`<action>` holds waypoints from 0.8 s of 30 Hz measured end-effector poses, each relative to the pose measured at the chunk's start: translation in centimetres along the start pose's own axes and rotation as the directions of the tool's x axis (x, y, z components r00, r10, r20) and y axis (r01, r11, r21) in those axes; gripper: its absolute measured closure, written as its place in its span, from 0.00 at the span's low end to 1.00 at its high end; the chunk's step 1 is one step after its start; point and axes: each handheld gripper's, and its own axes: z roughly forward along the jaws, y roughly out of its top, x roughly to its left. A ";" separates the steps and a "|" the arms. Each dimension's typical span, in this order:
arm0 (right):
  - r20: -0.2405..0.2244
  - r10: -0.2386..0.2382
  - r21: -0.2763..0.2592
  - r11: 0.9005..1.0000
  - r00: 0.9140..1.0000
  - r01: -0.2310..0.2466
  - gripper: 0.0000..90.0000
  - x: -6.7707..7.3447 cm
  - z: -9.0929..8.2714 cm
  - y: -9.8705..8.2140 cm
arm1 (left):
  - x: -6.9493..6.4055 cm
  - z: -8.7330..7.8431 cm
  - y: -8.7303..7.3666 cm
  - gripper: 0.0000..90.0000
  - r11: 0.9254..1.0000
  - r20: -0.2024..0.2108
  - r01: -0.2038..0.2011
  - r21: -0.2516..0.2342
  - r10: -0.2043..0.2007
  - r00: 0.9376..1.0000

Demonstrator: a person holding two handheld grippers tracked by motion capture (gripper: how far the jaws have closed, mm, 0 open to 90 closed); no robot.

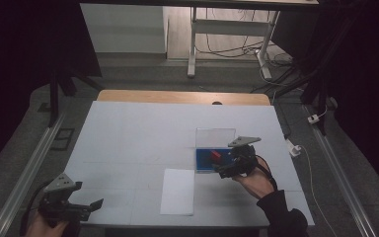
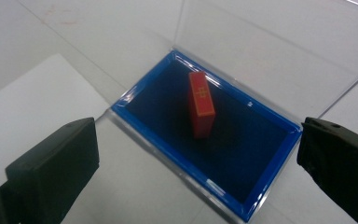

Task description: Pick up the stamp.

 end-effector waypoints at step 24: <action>-0.017 -0.088 0.091 0.992 0.996 0.089 0.43 -1.1 4.1 1.4 | -0.1 0.0 0.0 0.02 1.000 -0.005 -0.001 0.005 0.001 1.000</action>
